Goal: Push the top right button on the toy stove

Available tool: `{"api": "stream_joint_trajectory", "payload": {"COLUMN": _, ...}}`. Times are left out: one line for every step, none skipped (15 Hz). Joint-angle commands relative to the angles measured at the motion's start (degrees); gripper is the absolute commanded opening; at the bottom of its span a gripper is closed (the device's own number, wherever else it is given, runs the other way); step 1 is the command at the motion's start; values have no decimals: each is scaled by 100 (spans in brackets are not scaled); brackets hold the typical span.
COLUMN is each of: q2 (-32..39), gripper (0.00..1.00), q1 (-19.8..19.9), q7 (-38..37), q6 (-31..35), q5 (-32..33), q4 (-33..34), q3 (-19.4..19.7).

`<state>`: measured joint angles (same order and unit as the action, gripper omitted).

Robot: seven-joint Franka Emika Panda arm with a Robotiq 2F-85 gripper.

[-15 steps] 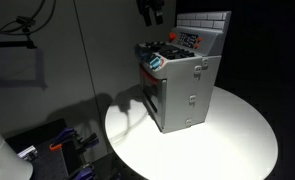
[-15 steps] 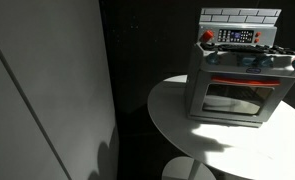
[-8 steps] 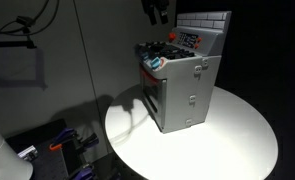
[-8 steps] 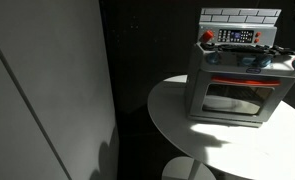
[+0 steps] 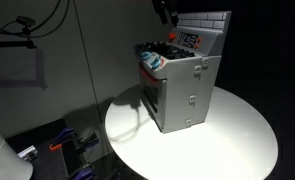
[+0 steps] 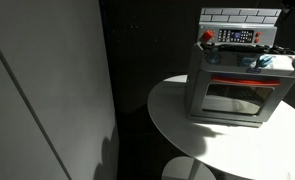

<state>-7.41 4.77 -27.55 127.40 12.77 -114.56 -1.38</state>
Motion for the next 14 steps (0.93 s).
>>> {"api": "stream_joint_trajectory", "payload": {"q2": 364, "gripper": 100, "q1": 18, "q7": -437, "q6": 67, "q5": 270, "q4": 396, "q3": 30}}
{"api": "stream_joint_trajectory", "payload": {"q2": 452, "gripper": 100, "q1": 11, "q7": -545, "q6": 89, "q5": 326, "q4": 456, "q3": 47}}
{"api": "stream_joint_trajectory", "payload": {"q2": 525, "gripper": 100, "q1": 1, "q7": -634, "q6": 106, "q5": 375, "q4": 510, "q3": 65}}
{"api": "stream_joint_trajectory", "payload": {"q2": 615, "gripper": 100, "q1": -9, "q7": -723, "q6": 121, "q5": 423, "q4": 577, "q3": 89}}
{"api": "stream_joint_trajectory", "payload": {"q2": 691, "gripper": 100, "q1": -21, "q7": -801, "q6": 133, "q5": 468, "q4": 632, "q3": 113}}
{"api": "stream_joint_trajectory", "payload": {"q2": 783, "gripper": 100, "q1": -32, "q7": -871, "q6": 140, "q5": 504, "q4": 705, "q3": 141}}
{"api": "stream_joint_trajectory", "payload": {"q2": 866, "gripper": 100, "q1": -46, "q7": -925, "q6": 141, "q5": 512, "q4": 768, "q3": 172}}
{"api": "stream_joint_trajectory", "payload": {"q2": 940, "gripper": 100, "q1": -60, "q7": -966, "q6": 147, "q5": 514, "q4": 829, "q3": 201}}
{"api": "stream_joint_trajectory", "payload": {"q2": 1003, "gripper": 100, "q1": -74, "q7": -987, "q6": 146, "q5": 502, "q4": 883, "q3": 230}}
{"api": "stream_joint_trajectory", "payload": {"q2": 1061, "gripper": 100, "q1": -91, "q7": -1018, "q6": 146, "q5": 496, "q4": 930, "q3": 257}}
{"api": "stream_joint_trajectory", "payload": {"q2": 1104, "gripper": 100, "q1": -109, "q7": -1027, "q6": 137, "q5": 483, "q4": 976, "q3": 281}}
{"api": "stream_joint_trajectory", "payload": {"q2": 1102, "gripper": 100, "q1": -132, "q7": -991, "q6": 112, "q5": 441, "q4": 989, "q3": 296}}
{"api": "stream_joint_trajectory", "payload": {"q2": 989, "gripper": 100, "q1": -135, "q7": -855, "q6": 141, "q5": 355, "q4": 776, "q3": 310}}
{"api": "stream_joint_trajectory", "payload": {"q2": 1023, "gripper": 100, "q1": -144, "q7": -857, "q6": 140, "q5": 353, "q4": 815, "q3": 320}}
